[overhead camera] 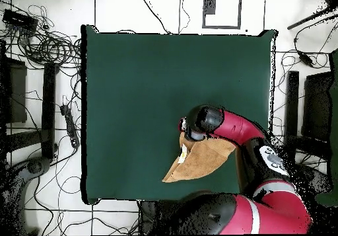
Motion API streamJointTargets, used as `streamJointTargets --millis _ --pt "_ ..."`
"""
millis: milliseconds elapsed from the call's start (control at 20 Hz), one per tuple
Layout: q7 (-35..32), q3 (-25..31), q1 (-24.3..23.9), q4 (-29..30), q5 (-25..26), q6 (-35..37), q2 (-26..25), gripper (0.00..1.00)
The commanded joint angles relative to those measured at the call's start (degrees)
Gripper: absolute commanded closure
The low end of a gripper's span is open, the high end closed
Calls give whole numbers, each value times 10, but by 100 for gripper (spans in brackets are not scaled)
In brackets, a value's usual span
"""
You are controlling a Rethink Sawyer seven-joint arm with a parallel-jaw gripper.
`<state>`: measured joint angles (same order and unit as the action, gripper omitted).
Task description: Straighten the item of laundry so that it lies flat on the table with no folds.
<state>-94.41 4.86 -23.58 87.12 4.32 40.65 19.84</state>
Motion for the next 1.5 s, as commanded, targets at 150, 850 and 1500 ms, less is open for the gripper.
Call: streamJointTargets --millis 150,850,1500 --pt "-93 28 28 -81 4 -154 -165 0" --pt "-17 91 -41 -48 72 -287 -147 0" --pt "-8 234 -164 -22 117 -417 -187 0"
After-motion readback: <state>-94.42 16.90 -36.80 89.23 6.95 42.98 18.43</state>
